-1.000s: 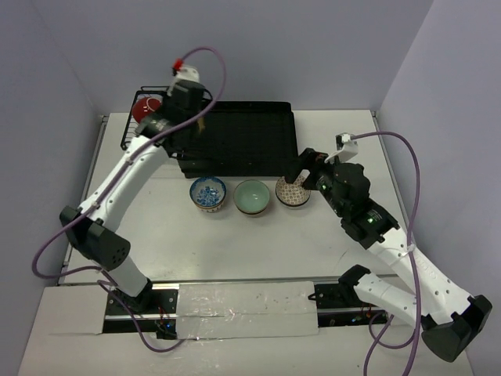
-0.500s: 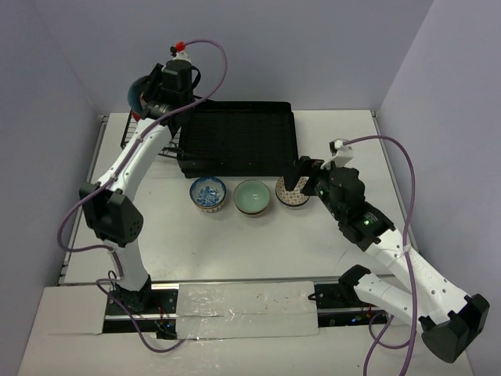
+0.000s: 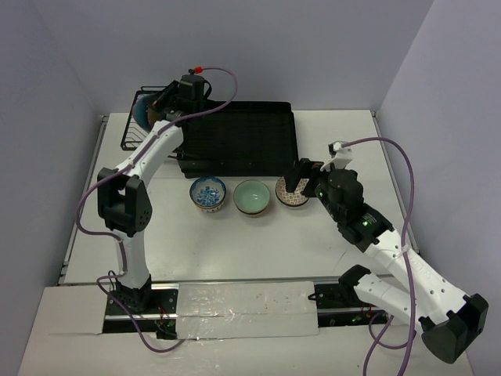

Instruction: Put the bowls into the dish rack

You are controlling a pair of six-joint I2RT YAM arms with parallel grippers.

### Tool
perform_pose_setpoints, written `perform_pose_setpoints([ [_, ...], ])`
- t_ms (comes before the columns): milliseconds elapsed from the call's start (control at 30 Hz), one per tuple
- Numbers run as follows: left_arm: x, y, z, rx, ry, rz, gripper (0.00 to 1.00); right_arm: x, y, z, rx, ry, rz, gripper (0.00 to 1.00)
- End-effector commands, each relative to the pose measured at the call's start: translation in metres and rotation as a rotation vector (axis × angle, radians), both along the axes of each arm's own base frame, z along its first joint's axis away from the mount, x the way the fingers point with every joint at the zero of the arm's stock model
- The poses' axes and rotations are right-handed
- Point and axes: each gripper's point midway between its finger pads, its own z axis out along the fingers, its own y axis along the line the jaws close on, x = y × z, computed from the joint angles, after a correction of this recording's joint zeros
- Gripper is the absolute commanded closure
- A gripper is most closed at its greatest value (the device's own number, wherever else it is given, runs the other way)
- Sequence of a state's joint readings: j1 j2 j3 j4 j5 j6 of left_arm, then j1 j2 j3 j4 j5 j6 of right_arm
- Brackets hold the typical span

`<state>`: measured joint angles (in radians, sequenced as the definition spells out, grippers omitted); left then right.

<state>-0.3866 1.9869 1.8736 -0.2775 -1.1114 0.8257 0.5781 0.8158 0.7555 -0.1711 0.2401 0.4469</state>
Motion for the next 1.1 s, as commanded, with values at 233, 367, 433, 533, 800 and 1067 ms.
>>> perform_pose_setpoints([
  [233, -0.004, 0.0, -0.002, 0.036, 0.007, 0.034, 1.0, 0.005, -0.004, 0.005, -0.003, -0.038, -0.023, 0.0],
  [367, -0.003, -0.003, -0.016, 0.082, 0.046, 0.048, 1.0, 0.005, -0.005, 0.004, -0.004, -0.04, -0.026, 0.0],
  [433, -0.001, -0.007, -0.021, 0.104, 0.056, 0.047, 1.0, 0.004, -0.005, 0.004, -0.004, -0.041, -0.026, 0.0],
  [533, 0.0, -0.016, -0.026, 0.119, 0.066, 0.035, 0.98, 0.004, -0.005, 0.004, -0.003, -0.042, -0.026, 0.0],
  [800, 0.003, -0.042, -0.035, 0.156, 0.08, -0.003, 0.91, 0.003, -0.006, 0.003, -0.001, -0.048, -0.026, 0.0],
  [1067, 0.006, -0.066, -0.053, 0.165, 0.092, -0.046, 0.79, 0.002, -0.008, 0.002, -0.001, -0.05, -0.033, 0.0],
])
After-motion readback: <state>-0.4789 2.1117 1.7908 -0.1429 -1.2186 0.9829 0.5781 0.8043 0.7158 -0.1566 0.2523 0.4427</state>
